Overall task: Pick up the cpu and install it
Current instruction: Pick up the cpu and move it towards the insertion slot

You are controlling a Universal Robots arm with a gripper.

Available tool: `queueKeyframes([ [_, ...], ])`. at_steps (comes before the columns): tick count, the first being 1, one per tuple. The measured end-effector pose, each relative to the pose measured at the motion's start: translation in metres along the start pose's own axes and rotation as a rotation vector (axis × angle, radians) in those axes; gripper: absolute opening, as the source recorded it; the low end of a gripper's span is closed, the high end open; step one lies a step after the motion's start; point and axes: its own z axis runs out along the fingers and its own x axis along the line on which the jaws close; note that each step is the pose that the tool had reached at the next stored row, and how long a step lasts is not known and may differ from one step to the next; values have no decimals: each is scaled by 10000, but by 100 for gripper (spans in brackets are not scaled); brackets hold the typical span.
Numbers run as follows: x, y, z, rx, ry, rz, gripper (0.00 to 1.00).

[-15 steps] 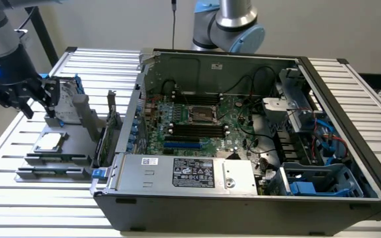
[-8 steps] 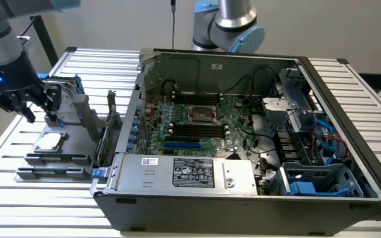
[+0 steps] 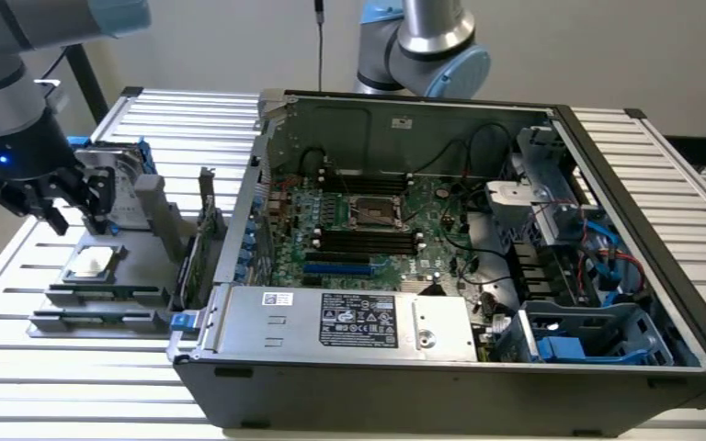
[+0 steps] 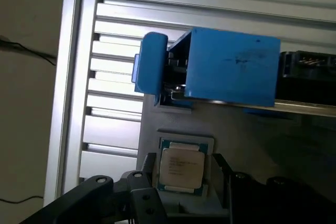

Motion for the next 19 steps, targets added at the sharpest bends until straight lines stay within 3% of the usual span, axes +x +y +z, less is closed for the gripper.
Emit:
queueKeyframes([
  [14, -4, -147, 142, -8, 53, 135, 54],
  [16, -11, -162, 163, -8, 53, 135, 56],
  [17, -13, -170, 177, -8, 53, 135, 62],
  [19, -15, -190, 212, -9, 53, 139, 62],
])
